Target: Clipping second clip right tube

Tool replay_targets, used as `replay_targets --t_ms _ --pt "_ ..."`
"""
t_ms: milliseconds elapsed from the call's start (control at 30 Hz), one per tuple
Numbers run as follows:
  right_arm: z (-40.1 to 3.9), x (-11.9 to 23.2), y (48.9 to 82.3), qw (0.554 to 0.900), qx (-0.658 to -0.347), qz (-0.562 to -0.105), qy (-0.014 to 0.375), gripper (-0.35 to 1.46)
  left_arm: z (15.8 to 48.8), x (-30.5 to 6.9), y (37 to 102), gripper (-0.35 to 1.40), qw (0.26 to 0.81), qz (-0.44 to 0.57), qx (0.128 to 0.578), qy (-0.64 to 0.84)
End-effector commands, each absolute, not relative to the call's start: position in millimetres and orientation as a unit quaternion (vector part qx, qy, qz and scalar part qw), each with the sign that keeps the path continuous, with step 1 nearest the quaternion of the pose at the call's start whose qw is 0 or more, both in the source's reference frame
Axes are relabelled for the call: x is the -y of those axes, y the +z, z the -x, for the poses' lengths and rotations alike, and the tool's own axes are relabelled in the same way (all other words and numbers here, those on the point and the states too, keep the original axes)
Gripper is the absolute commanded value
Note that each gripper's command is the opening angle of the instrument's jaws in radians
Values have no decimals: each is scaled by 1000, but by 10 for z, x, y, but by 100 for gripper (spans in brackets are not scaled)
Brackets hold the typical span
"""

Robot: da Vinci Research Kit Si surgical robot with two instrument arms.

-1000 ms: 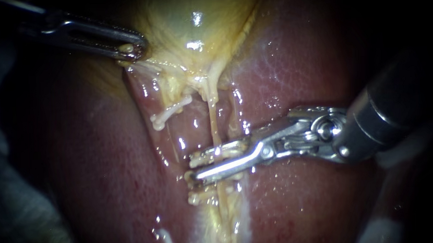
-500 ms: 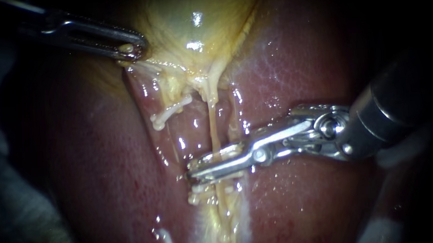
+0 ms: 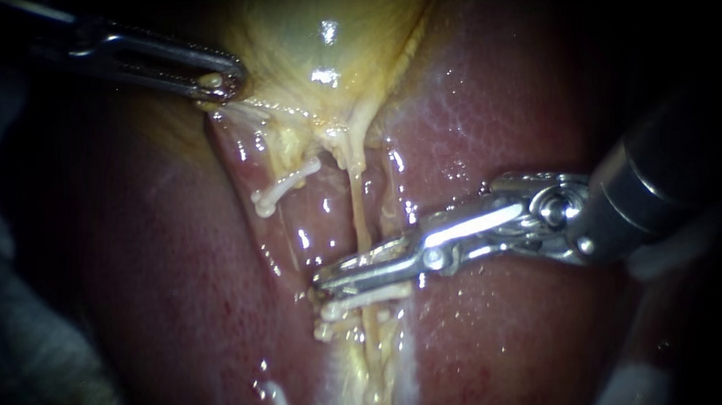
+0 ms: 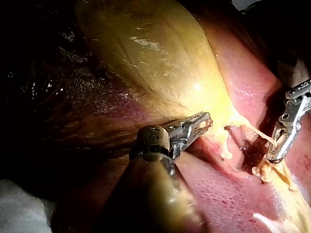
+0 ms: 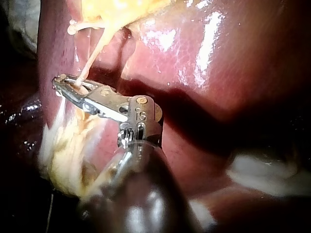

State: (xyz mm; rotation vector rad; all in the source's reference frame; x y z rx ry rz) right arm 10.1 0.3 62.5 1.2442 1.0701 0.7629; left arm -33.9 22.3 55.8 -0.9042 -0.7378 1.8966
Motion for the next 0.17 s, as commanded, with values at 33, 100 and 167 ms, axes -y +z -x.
replay_targets --t_ms 33,100,167 --pt "-101 -2 625 618 -465 -541 331 -35 339 -223 558 -35 442 364 297 764" --pt "-101 -2 625 618 -465 -541 331 -35 339 -223 558 -35 442 364 297 764" --pt "-102 -2 625 618 -465 -541 331 -35 339 -223 558 -35 442 364 297 764"
